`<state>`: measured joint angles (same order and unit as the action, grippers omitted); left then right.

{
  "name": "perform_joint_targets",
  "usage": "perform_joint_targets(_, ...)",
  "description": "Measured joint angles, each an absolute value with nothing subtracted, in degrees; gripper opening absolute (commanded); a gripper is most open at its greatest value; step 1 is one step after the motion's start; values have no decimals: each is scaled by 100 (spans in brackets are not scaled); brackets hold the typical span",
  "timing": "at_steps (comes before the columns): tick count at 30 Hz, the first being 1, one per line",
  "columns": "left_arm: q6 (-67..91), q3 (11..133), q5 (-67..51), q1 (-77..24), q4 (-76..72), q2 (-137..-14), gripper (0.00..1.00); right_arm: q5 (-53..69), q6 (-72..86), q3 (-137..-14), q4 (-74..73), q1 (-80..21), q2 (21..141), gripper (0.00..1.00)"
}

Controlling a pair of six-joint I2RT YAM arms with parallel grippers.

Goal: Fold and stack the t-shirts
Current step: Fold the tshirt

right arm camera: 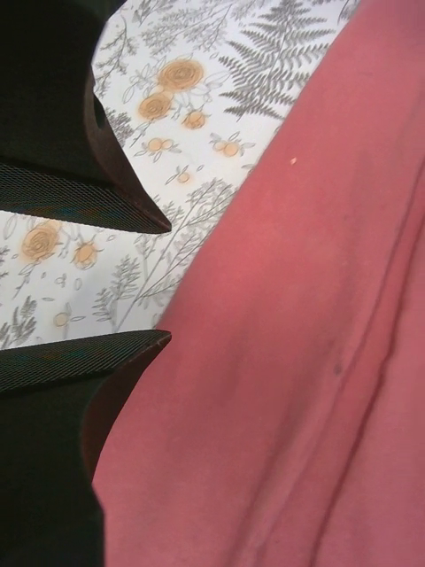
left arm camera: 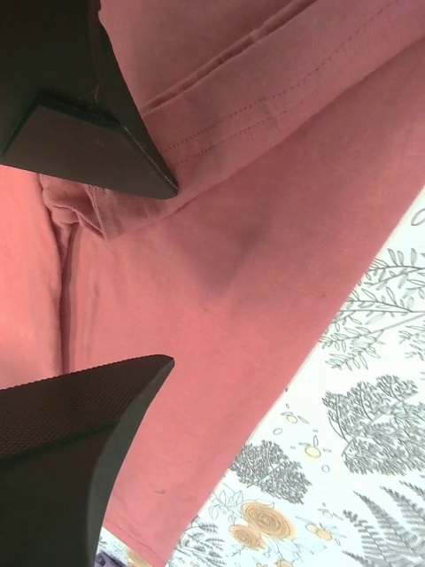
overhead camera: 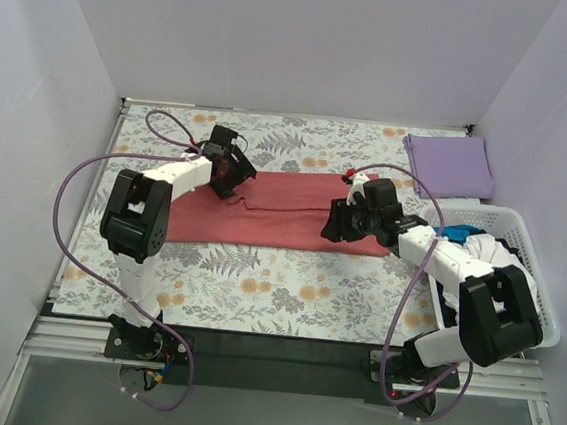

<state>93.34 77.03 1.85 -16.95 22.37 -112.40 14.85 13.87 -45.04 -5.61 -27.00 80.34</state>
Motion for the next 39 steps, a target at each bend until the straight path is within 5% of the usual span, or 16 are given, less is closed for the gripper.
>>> perform_joint_targets(13, 9019, 7603, 1105, -1562, 2366, -9815, 94, 1900, 1024, -5682, -187, -3262, 8958, 54)
perform_joint_targets(39, 9037, 7592, 659, -1253, 2187, -11174, 84, 1898, 869, -5157, -30, -3391, 8952, 54)
